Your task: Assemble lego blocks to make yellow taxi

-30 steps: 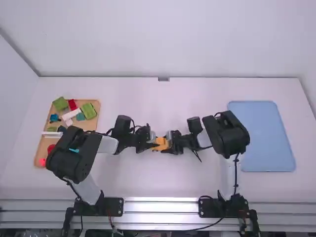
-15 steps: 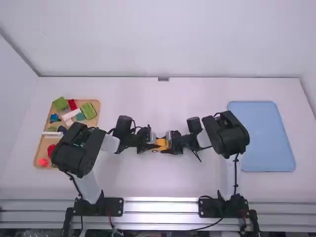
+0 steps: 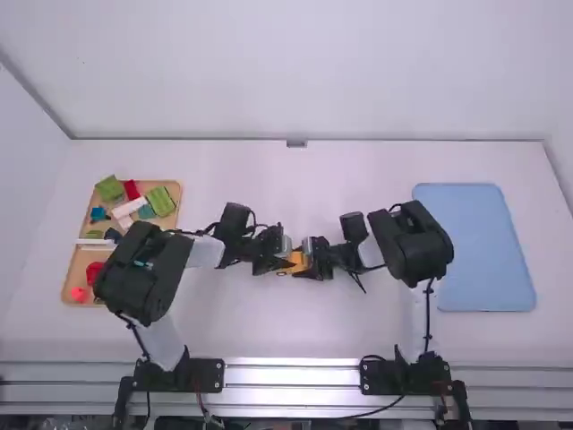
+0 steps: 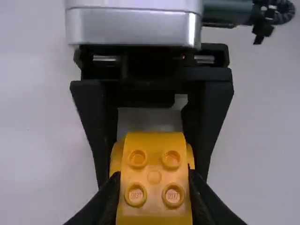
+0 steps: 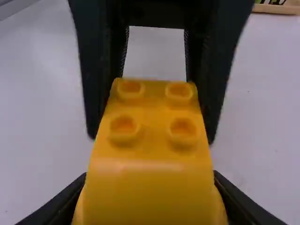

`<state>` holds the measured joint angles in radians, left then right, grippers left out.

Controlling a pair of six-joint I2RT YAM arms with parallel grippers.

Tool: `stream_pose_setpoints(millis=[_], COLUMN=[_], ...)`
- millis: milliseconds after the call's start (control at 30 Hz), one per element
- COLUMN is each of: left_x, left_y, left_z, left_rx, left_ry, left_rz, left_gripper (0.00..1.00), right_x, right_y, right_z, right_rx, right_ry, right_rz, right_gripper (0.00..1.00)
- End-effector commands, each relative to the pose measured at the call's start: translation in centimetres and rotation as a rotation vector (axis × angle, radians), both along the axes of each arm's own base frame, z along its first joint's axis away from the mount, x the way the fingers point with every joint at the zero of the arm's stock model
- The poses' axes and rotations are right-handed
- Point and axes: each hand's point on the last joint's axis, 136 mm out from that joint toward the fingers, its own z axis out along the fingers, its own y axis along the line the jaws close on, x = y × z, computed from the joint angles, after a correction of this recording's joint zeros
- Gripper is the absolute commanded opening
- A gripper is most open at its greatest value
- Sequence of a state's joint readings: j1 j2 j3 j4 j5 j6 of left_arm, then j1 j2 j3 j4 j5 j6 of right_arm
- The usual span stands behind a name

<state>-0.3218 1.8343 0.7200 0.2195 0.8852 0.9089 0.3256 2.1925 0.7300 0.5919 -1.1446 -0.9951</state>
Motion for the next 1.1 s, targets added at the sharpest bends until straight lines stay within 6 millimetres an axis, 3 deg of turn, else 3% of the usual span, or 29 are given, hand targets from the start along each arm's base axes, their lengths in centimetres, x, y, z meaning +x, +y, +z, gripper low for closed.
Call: stream_pose_setpoints(millis=[0, 233, 633, 933, 1067], left_x=[-1.3, -1.6, 0.6, 0.7, 1.0], left_y=[1.1, 2.2, -0.8, -0.8, -0.1], left_z=[-4.1, -5.2, 2.2, 3.9, 3.4], left_rx=[0.200, 0.307, 0.047, -0.018, 0.008], left_ry=[0.028, 0.079, -0.082, -0.059, -0.057], left_rz=[0.008, 0.039, 0.007, 0.020, 0.040], left_gripper=[0.02, 0.02, 0.02, 0.02, 0.02], right_x=[-0.1, -0.1, -0.1, -0.1, -0.2], right_y=[0.2, 0.2, 0.2, 0.2, 0.2], right_z=[-0.6, -0.6, -0.6, -0.6, -0.6], right_rx=[-0.016, -0.015, -0.017, -0.017, -0.017], right_ry=[0.006, 0.006, 0.010, 0.010, 0.010], right_rz=[0.001, 0.000, -0.001, -0.001, -0.001], right_gripper=[0.50, 0.50, 0.50, 0.50, 0.50])
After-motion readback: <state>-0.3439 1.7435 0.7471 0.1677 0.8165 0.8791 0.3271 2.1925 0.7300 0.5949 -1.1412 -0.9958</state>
